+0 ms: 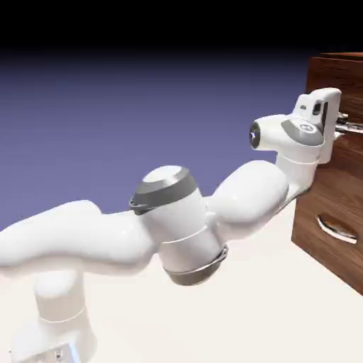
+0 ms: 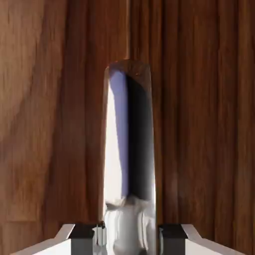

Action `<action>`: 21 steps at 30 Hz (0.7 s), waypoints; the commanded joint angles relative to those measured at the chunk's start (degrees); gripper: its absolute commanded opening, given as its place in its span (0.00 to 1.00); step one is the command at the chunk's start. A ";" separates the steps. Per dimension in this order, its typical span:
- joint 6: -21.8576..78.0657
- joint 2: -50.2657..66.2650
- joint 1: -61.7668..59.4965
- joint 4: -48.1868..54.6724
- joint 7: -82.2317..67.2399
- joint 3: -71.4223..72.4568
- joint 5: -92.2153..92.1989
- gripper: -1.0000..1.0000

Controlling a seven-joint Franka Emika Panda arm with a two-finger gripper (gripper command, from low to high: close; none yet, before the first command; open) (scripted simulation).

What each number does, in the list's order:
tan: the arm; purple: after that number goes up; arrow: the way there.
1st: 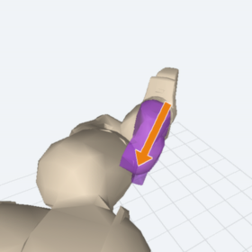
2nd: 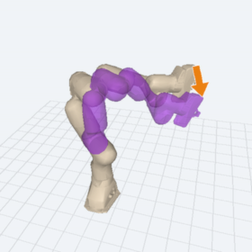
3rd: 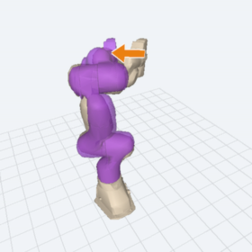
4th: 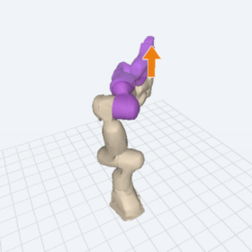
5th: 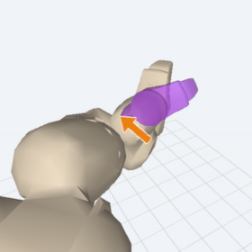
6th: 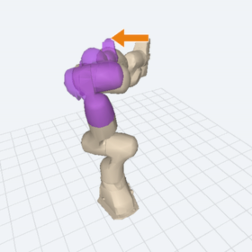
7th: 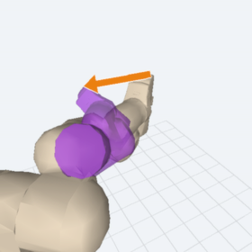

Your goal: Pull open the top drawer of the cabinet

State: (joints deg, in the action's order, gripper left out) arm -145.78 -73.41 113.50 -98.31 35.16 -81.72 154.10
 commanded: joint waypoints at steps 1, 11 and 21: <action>0.64 0.10 -1.47 -2.07 0.53 0.53 0.16 0.00; 6.31 0.29 -17.24 -22.83 4.02 7.02 -0.86 0.00; 9.61 -2.70 -35.52 -43.59 4.88 16.26 -5.47 0.00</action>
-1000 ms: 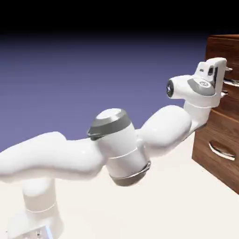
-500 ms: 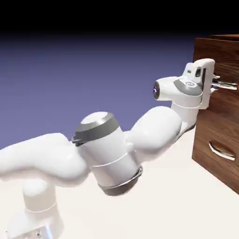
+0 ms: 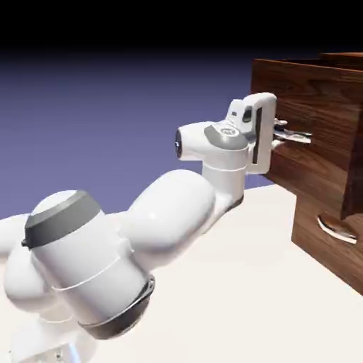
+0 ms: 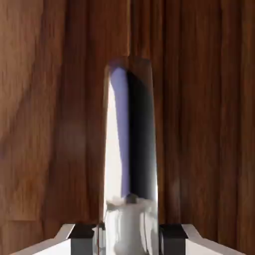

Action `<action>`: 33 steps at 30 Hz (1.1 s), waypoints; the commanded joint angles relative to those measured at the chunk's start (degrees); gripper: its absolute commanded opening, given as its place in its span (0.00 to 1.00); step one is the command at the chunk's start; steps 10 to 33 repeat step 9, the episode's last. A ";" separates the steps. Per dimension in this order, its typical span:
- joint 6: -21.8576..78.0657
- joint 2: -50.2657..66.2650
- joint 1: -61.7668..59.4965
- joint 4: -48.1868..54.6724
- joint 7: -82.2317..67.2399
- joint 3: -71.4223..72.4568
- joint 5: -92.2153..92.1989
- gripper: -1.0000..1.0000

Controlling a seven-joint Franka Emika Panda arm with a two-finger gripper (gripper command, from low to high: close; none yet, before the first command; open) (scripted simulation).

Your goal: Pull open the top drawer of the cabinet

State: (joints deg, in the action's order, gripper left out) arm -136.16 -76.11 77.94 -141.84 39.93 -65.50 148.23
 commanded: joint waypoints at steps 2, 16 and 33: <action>0.12 -0.79 -2.65 -2.80 -0.07 1.48 -0.63 0.00; -0.28 -3.61 -11.04 -10.70 -0.95 6.06 -4.45 1.00; -0.28 -3.61 -11.04 -10.70 -0.95 6.06 -4.45 1.00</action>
